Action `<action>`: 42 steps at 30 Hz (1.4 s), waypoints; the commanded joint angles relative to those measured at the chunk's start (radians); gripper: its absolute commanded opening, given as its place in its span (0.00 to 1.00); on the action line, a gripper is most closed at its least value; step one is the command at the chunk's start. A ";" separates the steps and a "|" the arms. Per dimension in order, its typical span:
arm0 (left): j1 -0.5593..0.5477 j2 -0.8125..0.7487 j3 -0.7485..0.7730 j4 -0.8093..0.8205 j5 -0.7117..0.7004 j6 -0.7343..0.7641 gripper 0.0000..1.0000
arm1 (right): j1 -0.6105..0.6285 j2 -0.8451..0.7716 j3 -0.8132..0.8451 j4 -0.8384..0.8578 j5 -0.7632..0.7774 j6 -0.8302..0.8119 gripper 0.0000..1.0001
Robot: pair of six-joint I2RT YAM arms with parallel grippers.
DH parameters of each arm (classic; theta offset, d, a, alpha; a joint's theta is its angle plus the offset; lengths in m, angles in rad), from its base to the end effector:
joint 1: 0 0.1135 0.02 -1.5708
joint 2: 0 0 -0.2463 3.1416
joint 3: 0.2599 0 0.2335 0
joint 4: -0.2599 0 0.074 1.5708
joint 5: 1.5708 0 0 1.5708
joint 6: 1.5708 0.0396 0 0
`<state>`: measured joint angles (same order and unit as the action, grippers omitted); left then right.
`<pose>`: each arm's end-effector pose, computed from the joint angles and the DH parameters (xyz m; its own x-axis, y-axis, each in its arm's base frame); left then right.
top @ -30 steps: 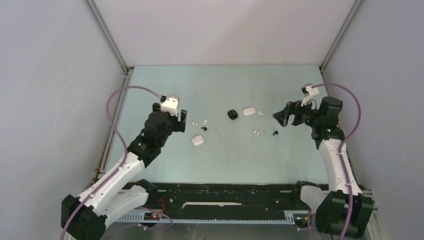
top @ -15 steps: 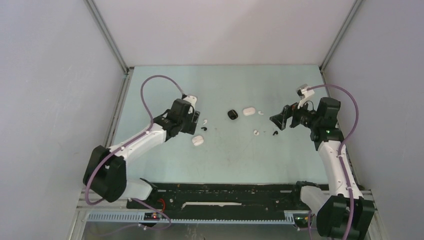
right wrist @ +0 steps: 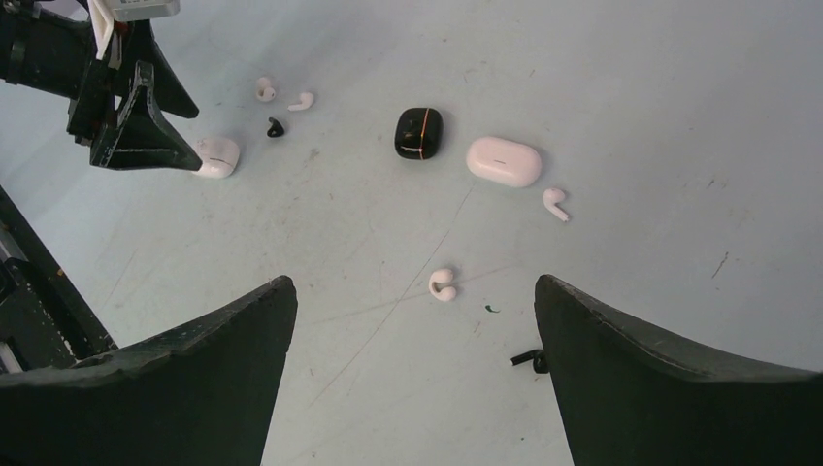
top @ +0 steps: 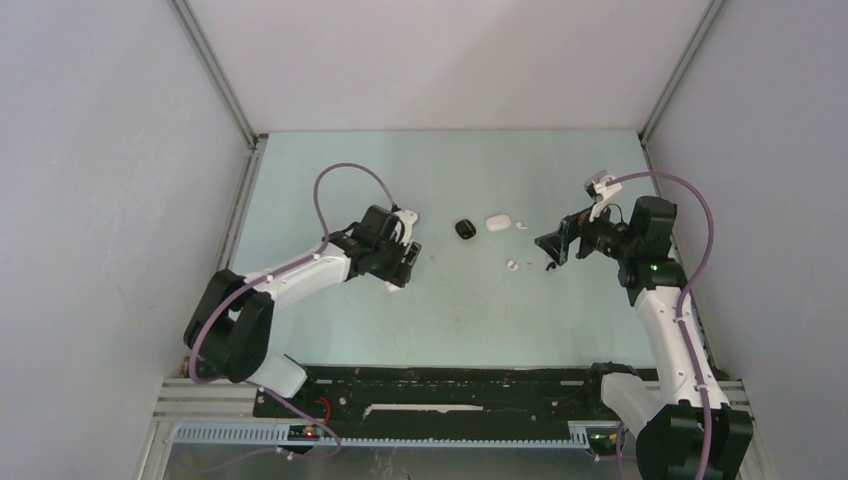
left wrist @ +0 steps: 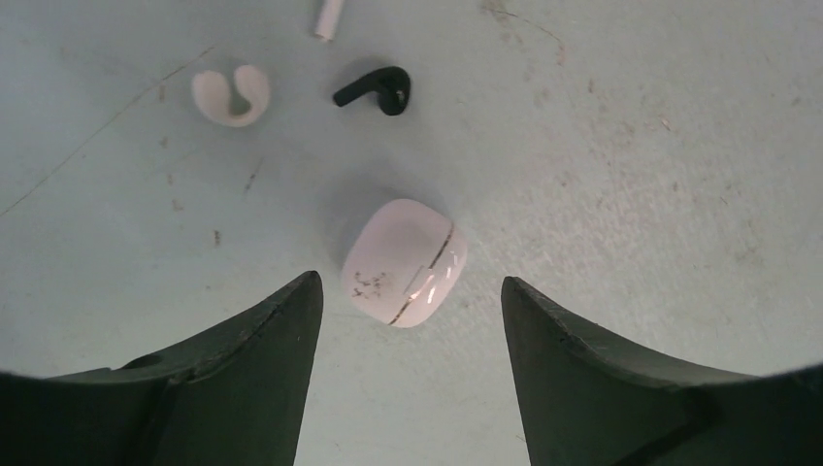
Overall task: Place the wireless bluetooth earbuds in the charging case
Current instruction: Pick up the charging case from the center of the board.
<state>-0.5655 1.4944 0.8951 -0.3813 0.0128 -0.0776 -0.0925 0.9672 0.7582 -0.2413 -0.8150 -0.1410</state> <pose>0.2400 -0.1529 0.1870 -0.7414 0.3787 -0.5540 0.4858 0.8724 -0.0537 0.2063 0.0098 0.2841 -0.3463 -0.0647 -0.9359 -0.6441 0.7417 0.1871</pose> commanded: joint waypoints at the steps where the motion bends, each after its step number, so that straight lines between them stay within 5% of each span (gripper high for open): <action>1: -0.044 0.011 0.030 0.004 0.036 0.063 0.74 | 0.012 -0.013 0.013 0.001 0.002 -0.026 0.94; 13: -0.073 0.088 0.057 -0.004 -0.134 0.145 0.72 | 0.019 -0.011 0.013 -0.003 -0.001 -0.028 0.94; 29: -0.071 0.142 0.064 -0.029 -0.083 0.154 0.63 | 0.040 -0.004 0.013 -0.015 0.006 -0.039 0.94; 37: -0.079 0.103 0.076 -0.046 -0.028 0.148 0.36 | 0.031 -0.010 0.013 -0.021 -0.006 -0.037 0.94; 42: -0.117 -0.039 0.026 0.033 0.236 0.107 0.23 | 0.001 -0.009 0.013 -0.054 -0.157 -0.070 0.91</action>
<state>-0.6468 1.5993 0.9291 -0.4240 0.0116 0.0608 -0.0727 0.9684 0.7582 -0.2771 -0.8406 -0.1711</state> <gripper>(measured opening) 0.516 0.947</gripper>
